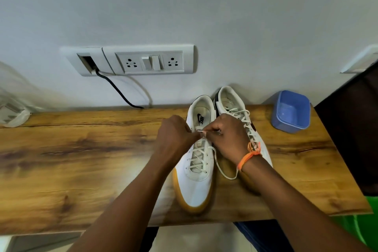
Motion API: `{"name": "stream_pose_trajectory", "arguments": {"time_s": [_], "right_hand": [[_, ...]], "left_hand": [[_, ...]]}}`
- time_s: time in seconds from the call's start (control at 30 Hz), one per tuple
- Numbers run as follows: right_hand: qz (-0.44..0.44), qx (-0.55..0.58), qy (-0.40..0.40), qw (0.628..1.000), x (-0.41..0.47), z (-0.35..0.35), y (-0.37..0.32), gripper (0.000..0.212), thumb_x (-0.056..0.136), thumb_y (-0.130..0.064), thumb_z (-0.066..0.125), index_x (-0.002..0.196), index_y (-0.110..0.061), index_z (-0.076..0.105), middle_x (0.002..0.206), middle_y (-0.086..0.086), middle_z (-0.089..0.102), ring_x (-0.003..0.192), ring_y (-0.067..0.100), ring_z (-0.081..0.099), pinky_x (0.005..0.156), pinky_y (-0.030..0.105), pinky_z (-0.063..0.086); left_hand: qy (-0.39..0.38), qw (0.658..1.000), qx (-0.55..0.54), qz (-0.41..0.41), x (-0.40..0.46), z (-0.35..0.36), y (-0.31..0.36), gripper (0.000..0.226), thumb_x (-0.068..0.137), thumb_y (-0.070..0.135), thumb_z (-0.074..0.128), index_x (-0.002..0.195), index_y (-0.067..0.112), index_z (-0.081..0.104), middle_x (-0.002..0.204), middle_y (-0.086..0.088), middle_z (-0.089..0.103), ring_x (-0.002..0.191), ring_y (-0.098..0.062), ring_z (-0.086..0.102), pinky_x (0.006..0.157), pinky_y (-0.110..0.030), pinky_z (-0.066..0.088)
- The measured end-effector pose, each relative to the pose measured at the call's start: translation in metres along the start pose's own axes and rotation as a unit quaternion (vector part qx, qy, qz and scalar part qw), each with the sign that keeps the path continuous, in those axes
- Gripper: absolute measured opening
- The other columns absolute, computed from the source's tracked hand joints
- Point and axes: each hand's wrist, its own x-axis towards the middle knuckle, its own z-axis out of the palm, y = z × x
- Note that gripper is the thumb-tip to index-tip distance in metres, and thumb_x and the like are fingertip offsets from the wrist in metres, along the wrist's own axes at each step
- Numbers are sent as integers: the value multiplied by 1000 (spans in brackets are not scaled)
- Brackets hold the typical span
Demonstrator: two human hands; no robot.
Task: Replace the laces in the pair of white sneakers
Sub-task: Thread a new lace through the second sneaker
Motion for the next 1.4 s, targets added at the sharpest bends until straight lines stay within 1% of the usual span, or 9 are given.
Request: {"name": "stream_pose_trajectory", "arguments": {"time_s": [0.1, 0.17, 0.27, 0.4, 0.6, 0.87, 1.1, 1.3, 1.4], "right_hand": [[-21, -52, 21, 998, -3, 9, -4, 7, 83, -20, 73, 87, -17, 79, 89, -1, 52, 82, 20, 58, 69, 34, 51], [-18, -73, 34, 997, -5, 15, -8, 7, 84, -19, 73, 86, -16, 79, 92, 0, 47, 82, 22, 57, 69, 37, 52], [-6, -91, 37, 995, -7, 23, -13, 9, 86, -21, 70, 85, -16, 77, 96, -2, 41, 82, 22, 56, 70, 36, 52], [14, -79, 18, 997, -9, 31, -16, 13, 89, -25, 67, 85, -16, 77, 96, -4, 34, 77, 17, 53, 73, 29, 49], [84, -35, 7, 996, -3, 35, -17, 11, 87, -23, 69, 83, -19, 78, 102, 2, 44, 82, 22, 60, 70, 30, 50], [83, -84, 2, 993, 0, 39, -19, 15, 87, -22, 65, 79, -16, 76, 108, 5, 43, 77, 27, 61, 70, 36, 55], [87, -28, -3, 996, -1, 41, -17, 9, 87, -18, 68, 84, -20, 76, 108, 3, 41, 83, 27, 61, 77, 36, 54], [73, -73, -43, 994, 2, 36, -18, 11, 90, -21, 64, 88, -17, 74, 115, 5, 40, 79, 27, 62, 78, 34, 54], [62, -73, -77, 992, 9, 28, -9, 17, 88, -27, 67, 74, -18, 72, 108, 6, 45, 78, 23, 60, 77, 32, 51]], "left_hand": [[-14, 996, -68, -58, 3, 3, -2, 23, 69, 16, 78, 62, -4, 70, 55, -18, 66, 50, -29, 63, 51, -31, 57], [-43, 978, -163, -122, 7, -4, -3, 13, 74, 2, 75, 70, -10, 71, 66, -28, 68, 54, -33, 67, 64, -48, 62], [-95, 948, -235, -193, 9, -14, -4, 13, 83, -1, 73, 84, -13, 69, 80, -29, 71, 63, -31, 68, 67, -43, 61], [-124, 930, -261, -225, 10, -17, -5, 10, 87, 1, 70, 89, -10, 68, 82, -25, 71, 68, -29, 68, 67, -37, 60], [-122, 931, -261, -222, 14, -14, -7, 9, 88, 1, 70, 82, -5, 68, 78, -22, 72, 68, -28, 70, 64, -35, 61], [-111, 937, -259, -205, 14, -13, -9, 10, 84, 2, 74, 81, -6, 70, 79, -23, 72, 66, -28, 70, 59, -33, 61], [-149, 934, -260, -194, 17, -18, -15, 8, 88, 2, 70, 86, -5, 71, 83, -23, 73, 70, -28, 71, 63, -36, 61], [-124, 969, -167, -135, 15, -14, -16, 15, 92, 3, 64, 77, 1, 67, 84, -25, 71, 67, -26, 68, 57, -32, 60], [-94, 981, -118, -124, 20, -23, -21, 18, 99, 5, 51, 85, 5, 62, 84, -17, 66, 67, -26, 67, 59, -33, 53]]}}
